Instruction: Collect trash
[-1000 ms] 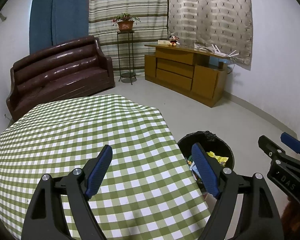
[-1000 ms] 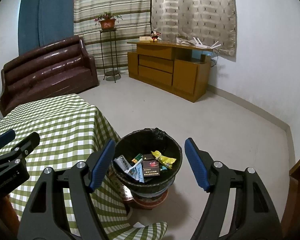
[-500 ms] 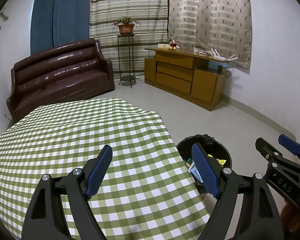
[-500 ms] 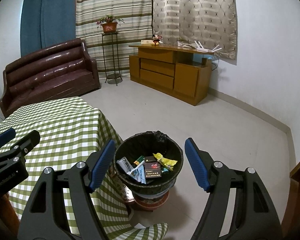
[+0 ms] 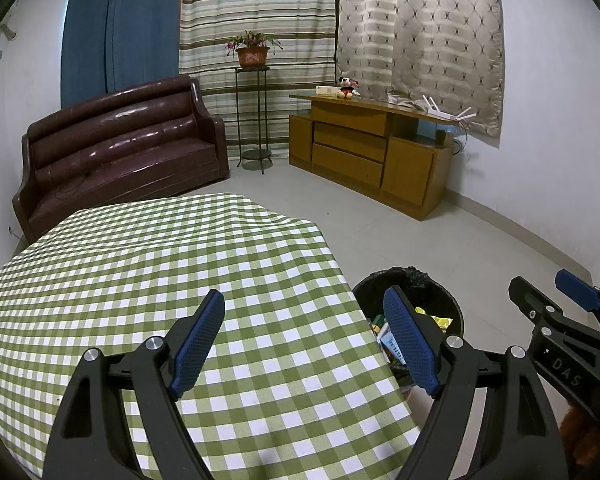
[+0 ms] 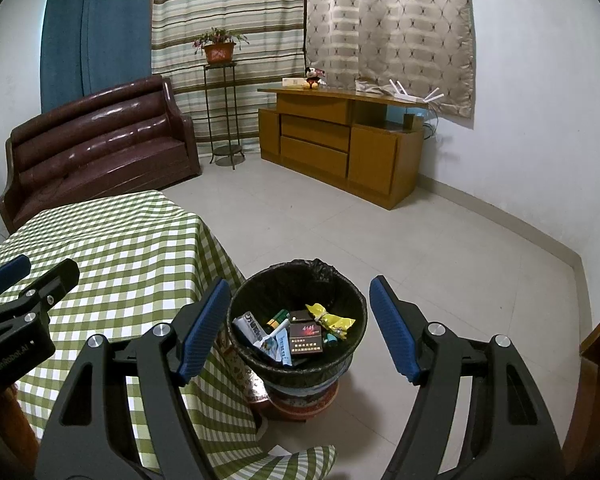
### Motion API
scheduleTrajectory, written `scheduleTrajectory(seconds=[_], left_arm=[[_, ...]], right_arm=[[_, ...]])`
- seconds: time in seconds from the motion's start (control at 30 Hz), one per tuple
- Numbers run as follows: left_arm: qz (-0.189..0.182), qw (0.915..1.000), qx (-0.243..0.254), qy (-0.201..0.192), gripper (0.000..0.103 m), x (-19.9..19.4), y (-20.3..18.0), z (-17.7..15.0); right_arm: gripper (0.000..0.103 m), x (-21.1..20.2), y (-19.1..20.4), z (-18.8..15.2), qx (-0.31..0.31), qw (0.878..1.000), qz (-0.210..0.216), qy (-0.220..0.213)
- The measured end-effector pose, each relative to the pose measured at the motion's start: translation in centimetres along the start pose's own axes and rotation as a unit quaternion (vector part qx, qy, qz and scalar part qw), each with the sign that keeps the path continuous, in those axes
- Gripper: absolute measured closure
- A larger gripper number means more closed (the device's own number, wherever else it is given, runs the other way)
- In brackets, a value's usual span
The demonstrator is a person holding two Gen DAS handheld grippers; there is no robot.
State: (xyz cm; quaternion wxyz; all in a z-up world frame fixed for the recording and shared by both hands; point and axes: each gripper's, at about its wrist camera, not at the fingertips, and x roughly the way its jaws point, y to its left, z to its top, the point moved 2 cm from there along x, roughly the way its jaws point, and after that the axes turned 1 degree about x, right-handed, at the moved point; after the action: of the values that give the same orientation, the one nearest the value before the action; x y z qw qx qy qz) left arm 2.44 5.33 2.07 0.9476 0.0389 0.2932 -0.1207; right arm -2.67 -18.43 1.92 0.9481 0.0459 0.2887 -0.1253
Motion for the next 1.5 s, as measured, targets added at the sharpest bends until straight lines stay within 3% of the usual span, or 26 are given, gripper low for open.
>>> scheduleTrajectory(seconds=[1.5], left_arm=[[-0.003, 1.0000, 0.001, 0.002, 0.024, 0.43, -0.46, -0.55]], right_arm=[[0.032, 0.16, 0.09, 0.00, -0.001, 1.000, 0.000, 0.003]])
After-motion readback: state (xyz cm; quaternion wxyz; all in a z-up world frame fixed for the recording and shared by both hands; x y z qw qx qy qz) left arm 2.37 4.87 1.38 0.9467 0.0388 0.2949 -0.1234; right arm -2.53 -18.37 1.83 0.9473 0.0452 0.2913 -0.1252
